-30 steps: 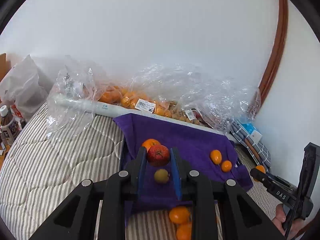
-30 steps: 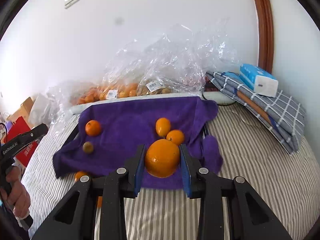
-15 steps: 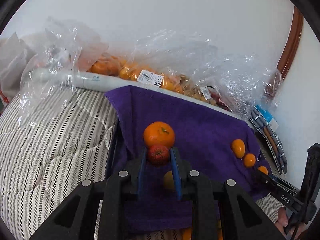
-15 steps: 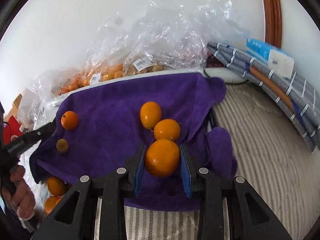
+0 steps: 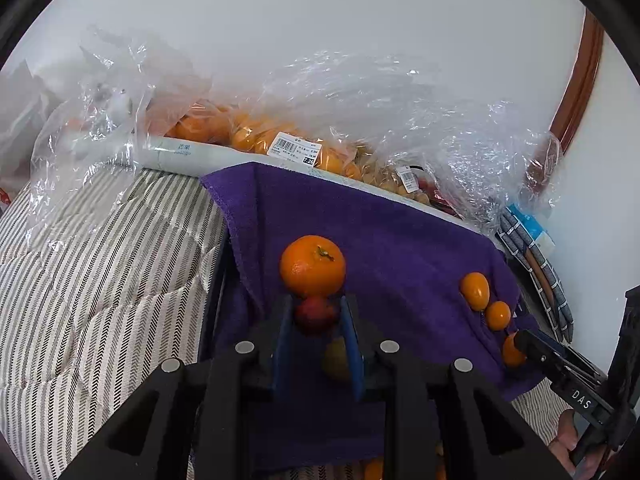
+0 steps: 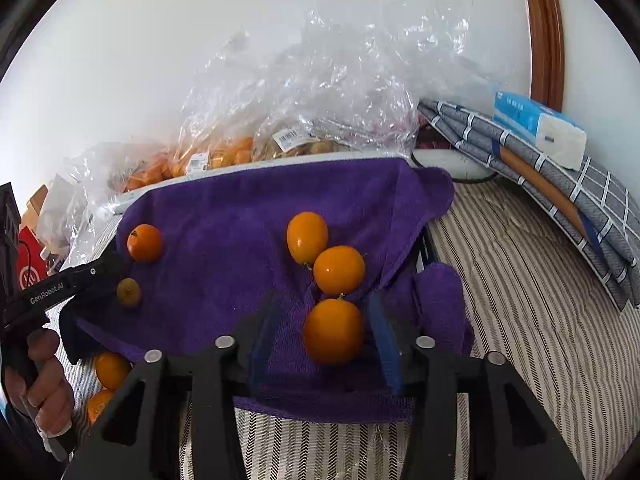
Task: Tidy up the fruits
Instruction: 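Carry the orange in the right tool while the left tool carries the red fruit over the towel, then open both tools to set the orange and red fruit on the towel, then grasp another orange from the bedspread with the right tool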
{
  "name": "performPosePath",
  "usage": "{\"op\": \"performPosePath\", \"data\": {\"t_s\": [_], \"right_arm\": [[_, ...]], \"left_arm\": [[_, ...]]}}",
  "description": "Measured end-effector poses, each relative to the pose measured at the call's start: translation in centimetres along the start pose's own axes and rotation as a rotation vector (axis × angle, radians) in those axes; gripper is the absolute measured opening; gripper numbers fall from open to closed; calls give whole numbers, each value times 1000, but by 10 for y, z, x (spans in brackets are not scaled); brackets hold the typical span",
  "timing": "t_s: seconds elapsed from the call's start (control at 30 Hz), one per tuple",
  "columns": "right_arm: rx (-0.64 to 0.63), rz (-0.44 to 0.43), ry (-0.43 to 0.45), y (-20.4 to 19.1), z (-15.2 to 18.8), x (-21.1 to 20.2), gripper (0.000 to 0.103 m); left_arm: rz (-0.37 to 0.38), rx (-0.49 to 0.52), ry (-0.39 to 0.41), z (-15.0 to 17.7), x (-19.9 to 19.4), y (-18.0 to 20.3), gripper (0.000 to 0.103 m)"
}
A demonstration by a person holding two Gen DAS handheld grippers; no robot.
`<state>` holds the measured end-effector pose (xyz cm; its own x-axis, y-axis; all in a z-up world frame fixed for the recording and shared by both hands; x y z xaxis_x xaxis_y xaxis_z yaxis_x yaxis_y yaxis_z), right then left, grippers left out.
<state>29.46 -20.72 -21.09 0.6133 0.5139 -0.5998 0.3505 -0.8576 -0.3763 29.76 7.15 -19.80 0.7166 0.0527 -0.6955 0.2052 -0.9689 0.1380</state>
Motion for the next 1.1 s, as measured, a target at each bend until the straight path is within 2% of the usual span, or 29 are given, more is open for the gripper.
{"op": "performPosePath", "data": {"t_s": [0.13,0.27,0.37,0.5,0.57,0.7,0.9,1.1], "right_arm": [[-9,5,21,-1,2,-5,51],[11,22,10,3,4,-7,51],[28,15,18,-1,4,-17,42],[26,-30,-1,-22,11,-34,40],[-9,-82,-29,-40,19,-39,40],[-70,-160,-73,-78,40,-44,40],[-132,-171,-112,-111,59,-38,40],[-114,-173,-171,-114,66,-14,38]], "left_arm": [[0,7,33,0,-9,1,32],[-4,3,66,0,-21,-1,33],[-7,0,85,1,-33,-4,33],[-1,-17,93,10,-54,-14,33],[-2,-28,82,18,-64,-21,33],[-37,-25,83,36,-85,-37,33],[-77,0,55,68,-102,-63,34],[-94,10,54,80,-104,-72,35]]}}
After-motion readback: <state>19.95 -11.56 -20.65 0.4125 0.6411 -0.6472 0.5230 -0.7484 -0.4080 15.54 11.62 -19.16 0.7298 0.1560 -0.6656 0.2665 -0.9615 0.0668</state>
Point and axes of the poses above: each gripper's, at about its wrist camera, not at the fingertips, and x roughly the way its jaws point, y to its right, z to its underside, the point moved 2 cm from there along x, roughly the way its jaws point, and after that the axes turned 15 degrees about -z, right-handed, at the moved point
